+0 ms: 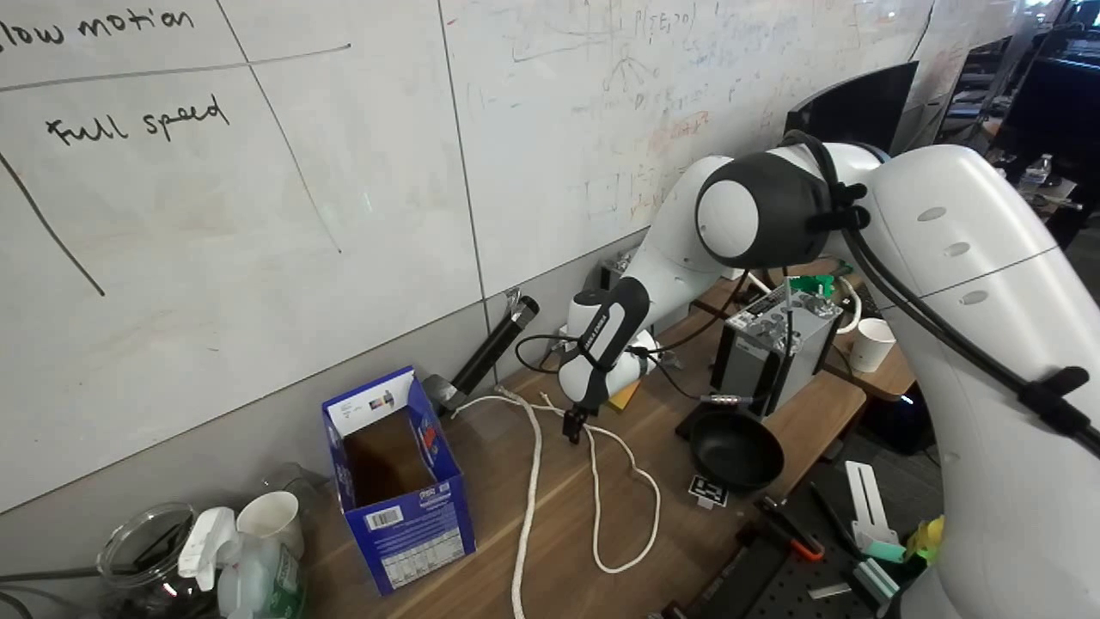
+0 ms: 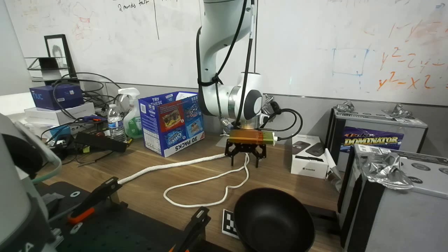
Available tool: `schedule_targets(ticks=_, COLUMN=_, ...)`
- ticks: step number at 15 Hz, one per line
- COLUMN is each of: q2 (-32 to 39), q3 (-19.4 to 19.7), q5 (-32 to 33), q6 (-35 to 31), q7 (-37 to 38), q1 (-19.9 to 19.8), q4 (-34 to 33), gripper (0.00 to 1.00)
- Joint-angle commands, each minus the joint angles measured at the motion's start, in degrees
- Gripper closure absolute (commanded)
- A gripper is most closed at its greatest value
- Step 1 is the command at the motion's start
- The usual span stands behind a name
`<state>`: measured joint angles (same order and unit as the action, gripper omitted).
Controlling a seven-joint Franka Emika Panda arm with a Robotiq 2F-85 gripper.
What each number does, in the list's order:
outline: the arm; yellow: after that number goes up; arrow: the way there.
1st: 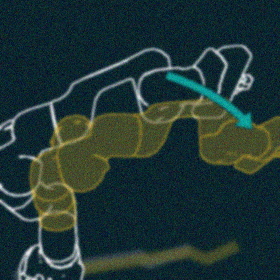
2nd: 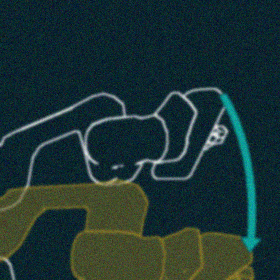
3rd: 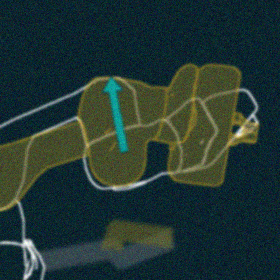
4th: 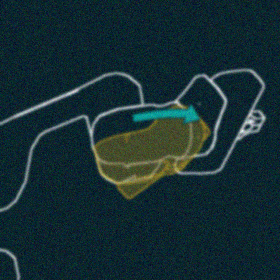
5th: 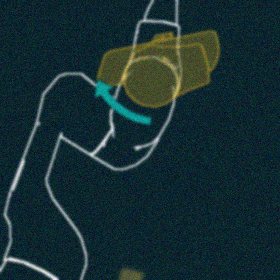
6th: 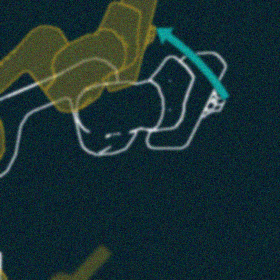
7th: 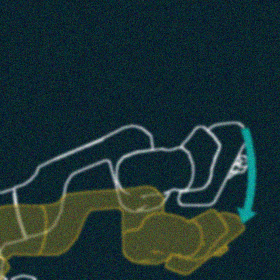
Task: Put the right and left ropes in the box
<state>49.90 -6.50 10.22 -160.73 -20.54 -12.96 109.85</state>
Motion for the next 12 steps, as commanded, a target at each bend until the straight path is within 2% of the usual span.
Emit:
schedule_targets(ticks=1, q2=0.68, q3=-1.26, q5=-1.26, q6=-0.39, q7=-2.3, q1=-1.09, q4=-1.29, gripper=0.0)
schedule_targets(ticks=6, q2=0.62, q3=-1.36, q5=-1.05, q6=-0.56, q7=-2.75, q1=-0.96, q4=-1.31, gripper=0.0)
schedule_targets(ticks=8, q2=0.63, q3=-1.45, q5=-0.91, q6=-0.77, q7=-3.22, q1=-0.98, q4=-1.29, gripper=0.28)
schedule_targets(ticks=12, q2=0.58, q3=-1.58, q5=-0.86, q6=-0.94, q7=-3.93, q1=-1.14, q4=-1.6, gripper=0.58)
